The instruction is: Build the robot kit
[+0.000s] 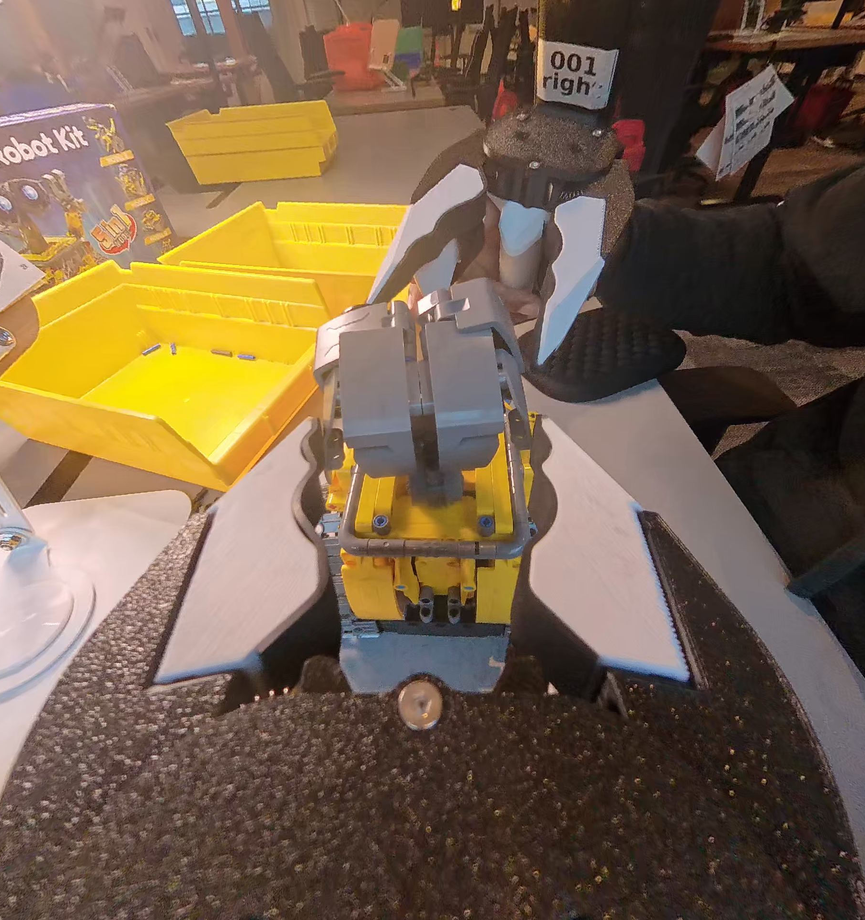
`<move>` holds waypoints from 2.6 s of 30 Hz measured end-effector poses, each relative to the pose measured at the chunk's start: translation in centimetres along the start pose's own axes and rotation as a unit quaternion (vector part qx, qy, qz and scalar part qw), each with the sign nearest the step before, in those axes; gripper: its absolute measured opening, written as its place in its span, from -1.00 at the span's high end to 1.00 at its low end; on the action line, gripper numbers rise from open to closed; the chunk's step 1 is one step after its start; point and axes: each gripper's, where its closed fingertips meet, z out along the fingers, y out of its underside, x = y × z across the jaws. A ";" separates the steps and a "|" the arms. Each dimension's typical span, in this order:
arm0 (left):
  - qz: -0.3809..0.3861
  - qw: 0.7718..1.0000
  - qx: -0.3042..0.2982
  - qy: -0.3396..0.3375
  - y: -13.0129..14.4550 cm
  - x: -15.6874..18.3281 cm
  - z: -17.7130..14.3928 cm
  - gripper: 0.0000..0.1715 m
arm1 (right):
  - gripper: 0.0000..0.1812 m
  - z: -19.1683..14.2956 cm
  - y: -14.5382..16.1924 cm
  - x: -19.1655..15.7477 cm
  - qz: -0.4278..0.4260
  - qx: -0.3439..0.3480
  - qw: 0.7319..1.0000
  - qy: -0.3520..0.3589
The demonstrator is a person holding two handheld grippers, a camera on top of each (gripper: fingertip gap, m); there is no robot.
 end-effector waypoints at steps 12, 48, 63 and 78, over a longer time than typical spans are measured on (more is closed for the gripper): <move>-0.035 0.997 0.059 0.026 -0.3 0.0 -0.2 0.02 | 0.16 0.1 0.9 -0.5 0.044 0.033 0.998 -0.038; -0.033 0.997 0.050 0.040 -0.6 -0.1 -0.7 0.06 | 0.40 1.6 -1.7 -2.9 -0.017 -0.010 1.000 -0.006; -0.093 0.973 0.138 0.157 -1.0 -0.8 -2.1 0.15 | 0.22 0.8 -4.0 -1.8 -0.029 0.031 0.999 0.014; -0.047 0.991 0.099 0.079 -0.9 -1.8 -5.2 0.03 | -0.08 5.1 -0.5 -1.1 0.042 -0.106 0.990 -0.083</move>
